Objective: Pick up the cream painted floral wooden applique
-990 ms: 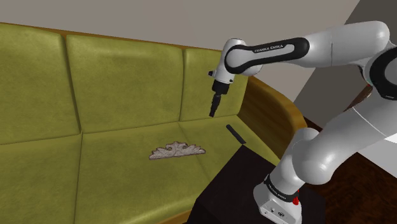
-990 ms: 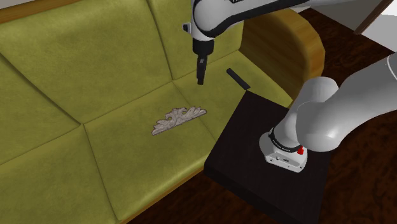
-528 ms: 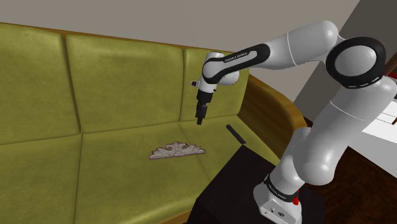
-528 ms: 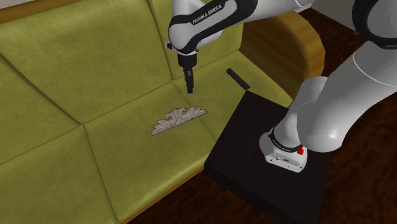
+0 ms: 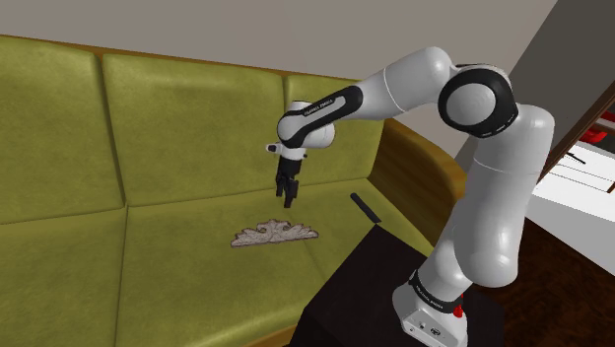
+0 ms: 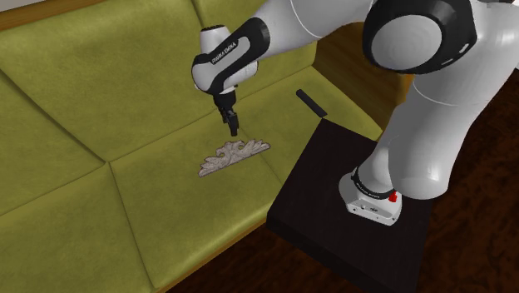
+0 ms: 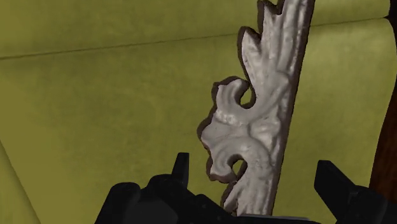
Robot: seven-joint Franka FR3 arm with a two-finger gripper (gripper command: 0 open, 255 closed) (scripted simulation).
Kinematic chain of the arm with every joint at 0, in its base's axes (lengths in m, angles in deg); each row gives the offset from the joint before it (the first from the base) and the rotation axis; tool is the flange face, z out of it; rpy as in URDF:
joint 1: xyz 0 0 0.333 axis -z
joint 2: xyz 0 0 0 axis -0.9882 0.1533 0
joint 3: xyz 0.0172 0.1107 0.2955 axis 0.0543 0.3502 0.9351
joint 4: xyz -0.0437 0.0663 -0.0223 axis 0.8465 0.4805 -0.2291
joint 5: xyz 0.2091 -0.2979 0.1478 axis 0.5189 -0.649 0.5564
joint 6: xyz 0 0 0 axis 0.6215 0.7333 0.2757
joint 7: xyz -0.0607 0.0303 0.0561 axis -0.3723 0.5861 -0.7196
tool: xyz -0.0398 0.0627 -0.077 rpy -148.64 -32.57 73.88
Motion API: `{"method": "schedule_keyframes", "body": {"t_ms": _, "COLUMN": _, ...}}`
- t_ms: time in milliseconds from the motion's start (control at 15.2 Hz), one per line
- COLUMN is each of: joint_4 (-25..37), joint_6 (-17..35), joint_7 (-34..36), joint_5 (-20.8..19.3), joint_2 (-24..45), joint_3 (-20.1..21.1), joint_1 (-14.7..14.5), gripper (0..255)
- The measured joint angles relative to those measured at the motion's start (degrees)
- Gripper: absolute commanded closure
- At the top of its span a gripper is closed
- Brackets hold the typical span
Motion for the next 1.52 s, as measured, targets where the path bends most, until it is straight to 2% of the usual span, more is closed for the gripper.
{"method": "schedule_keyframes", "body": {"t_ms": 330, "joint_4": 7.2, "joint_6": 1.1, "joint_7": -8.0, "joint_5": 1.4, "joint_2": 9.7, "joint_3": 3.2, "joint_1": 0.2, "gripper": 0}}
{"method": "schedule_keyframes", "body": {"t_ms": 858, "joint_4": 8.4, "joint_6": 4.5, "joint_7": -10.3, "joint_5": 2.7, "joint_2": 14.6, "joint_3": 4.3, "joint_1": 0.6, "gripper": 0}}
{"method": "schedule_keyframes", "body": {"t_ms": 924, "joint_4": 8.4, "joint_6": 4.6, "joint_7": -10.3, "joint_5": 2.8, "joint_2": 14.7, "joint_3": 4.3, "joint_1": 0.6, "gripper": 255}}
{"method": "schedule_keyframes", "body": {"t_ms": 1518, "joint_4": 8.4, "joint_6": 4.7, "joint_7": -10.3, "joint_5": 2.8, "joint_2": 14.8, "joint_3": 4.4, "joint_1": 0.5, "gripper": 255}}
